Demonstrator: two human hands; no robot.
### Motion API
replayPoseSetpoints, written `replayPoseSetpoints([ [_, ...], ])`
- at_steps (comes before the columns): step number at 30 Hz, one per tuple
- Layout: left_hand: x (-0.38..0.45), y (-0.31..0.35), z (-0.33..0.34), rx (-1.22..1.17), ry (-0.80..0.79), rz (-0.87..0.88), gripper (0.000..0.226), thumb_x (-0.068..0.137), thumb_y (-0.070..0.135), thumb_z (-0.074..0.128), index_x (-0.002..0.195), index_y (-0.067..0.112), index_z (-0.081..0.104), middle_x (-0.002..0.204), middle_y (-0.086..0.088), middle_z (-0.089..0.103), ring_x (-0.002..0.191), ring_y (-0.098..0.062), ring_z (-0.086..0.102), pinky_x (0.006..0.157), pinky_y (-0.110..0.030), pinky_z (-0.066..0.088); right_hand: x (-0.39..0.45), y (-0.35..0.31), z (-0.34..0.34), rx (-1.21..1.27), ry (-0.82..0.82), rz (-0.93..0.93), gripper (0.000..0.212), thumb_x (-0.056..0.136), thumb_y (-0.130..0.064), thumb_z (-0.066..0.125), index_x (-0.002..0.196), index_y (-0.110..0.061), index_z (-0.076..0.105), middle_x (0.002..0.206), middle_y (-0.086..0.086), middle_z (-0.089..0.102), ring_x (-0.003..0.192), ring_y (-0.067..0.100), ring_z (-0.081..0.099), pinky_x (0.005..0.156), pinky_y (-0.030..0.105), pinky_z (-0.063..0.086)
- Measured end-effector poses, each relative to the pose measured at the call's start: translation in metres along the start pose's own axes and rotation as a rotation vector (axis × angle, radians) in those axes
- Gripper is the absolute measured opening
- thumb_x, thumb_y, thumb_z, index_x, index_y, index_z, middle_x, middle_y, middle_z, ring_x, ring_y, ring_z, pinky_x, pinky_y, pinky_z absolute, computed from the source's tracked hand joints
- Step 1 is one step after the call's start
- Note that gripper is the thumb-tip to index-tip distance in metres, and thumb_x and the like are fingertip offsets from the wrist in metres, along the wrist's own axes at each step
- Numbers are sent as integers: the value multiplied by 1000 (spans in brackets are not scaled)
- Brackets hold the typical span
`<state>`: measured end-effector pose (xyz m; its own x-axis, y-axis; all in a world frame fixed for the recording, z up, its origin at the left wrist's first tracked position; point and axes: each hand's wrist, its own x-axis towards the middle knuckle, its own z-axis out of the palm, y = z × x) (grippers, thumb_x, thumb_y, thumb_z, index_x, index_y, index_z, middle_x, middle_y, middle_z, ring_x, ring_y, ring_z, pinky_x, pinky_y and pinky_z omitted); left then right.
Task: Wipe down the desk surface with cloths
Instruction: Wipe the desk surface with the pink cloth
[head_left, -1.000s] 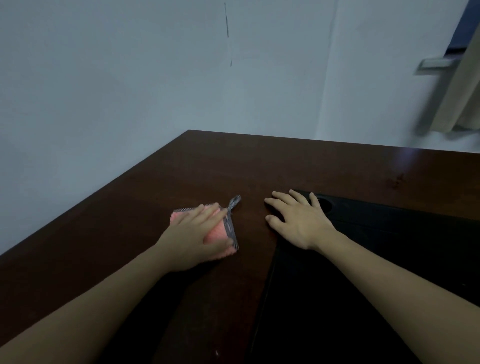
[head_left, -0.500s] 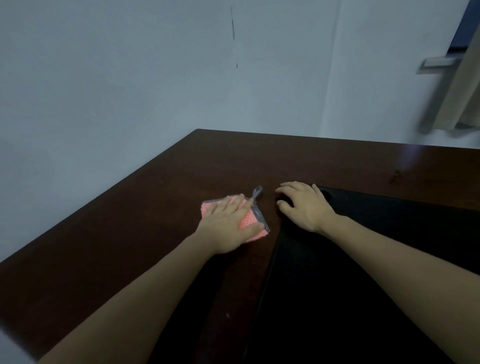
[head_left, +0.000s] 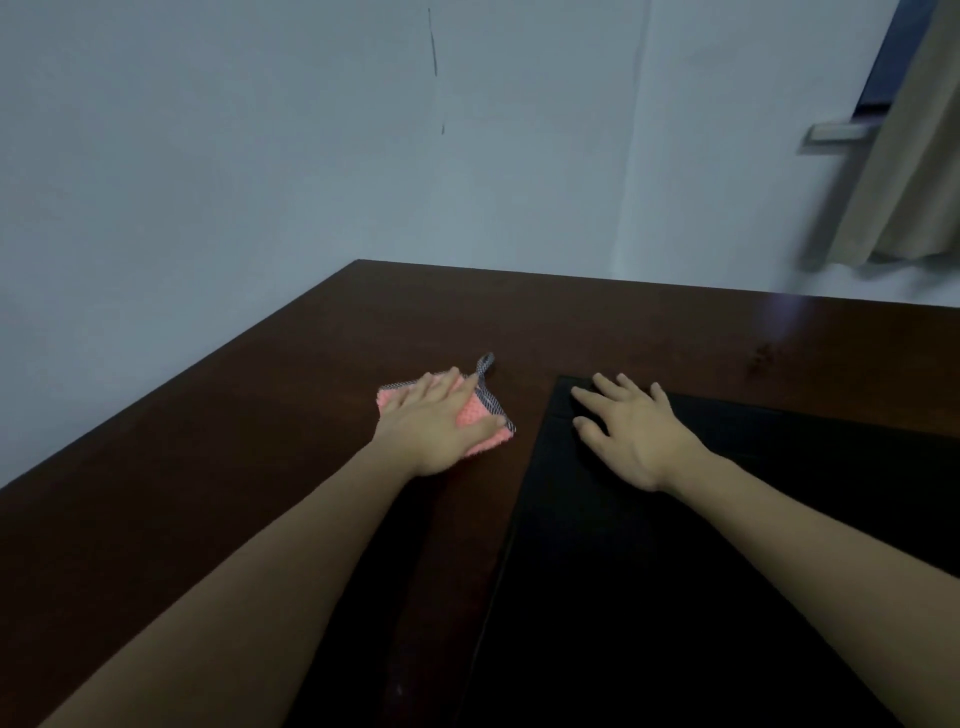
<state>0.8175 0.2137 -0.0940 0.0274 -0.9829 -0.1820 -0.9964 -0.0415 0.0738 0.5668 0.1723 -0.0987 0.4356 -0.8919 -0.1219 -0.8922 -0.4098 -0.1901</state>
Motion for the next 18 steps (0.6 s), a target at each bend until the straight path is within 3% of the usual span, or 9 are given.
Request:
replayPoseSetpoints([
  [6,26,20,1,0,29,-19,86,93,80,16,162,33,-2,170,3,-7,156,-24,-4,125,-49,1,-1,3,0,17,10,-1,56,109,-44,26,163,-29,19,171,4,6,157,28,1,125,54,-2],
  [13,-65,24,17,58,-15,315,94,81,87,4,159,37,-8,165,12,-17,155,-15,-13,126,-46,-2,-4,5,0,23,11,-11,56,109,-44,26,163,-28,19,171,4,6,157,28,2,126,53,-1],
  [18,-84,0,19,52,-49,317,93,79,89,9,158,42,-9,163,18,-18,152,-8,-18,125,-41,-8,-3,4,0,22,-1,-10,56,110,-44,25,163,-28,17,171,3,5,157,27,0,126,52,-2],
])
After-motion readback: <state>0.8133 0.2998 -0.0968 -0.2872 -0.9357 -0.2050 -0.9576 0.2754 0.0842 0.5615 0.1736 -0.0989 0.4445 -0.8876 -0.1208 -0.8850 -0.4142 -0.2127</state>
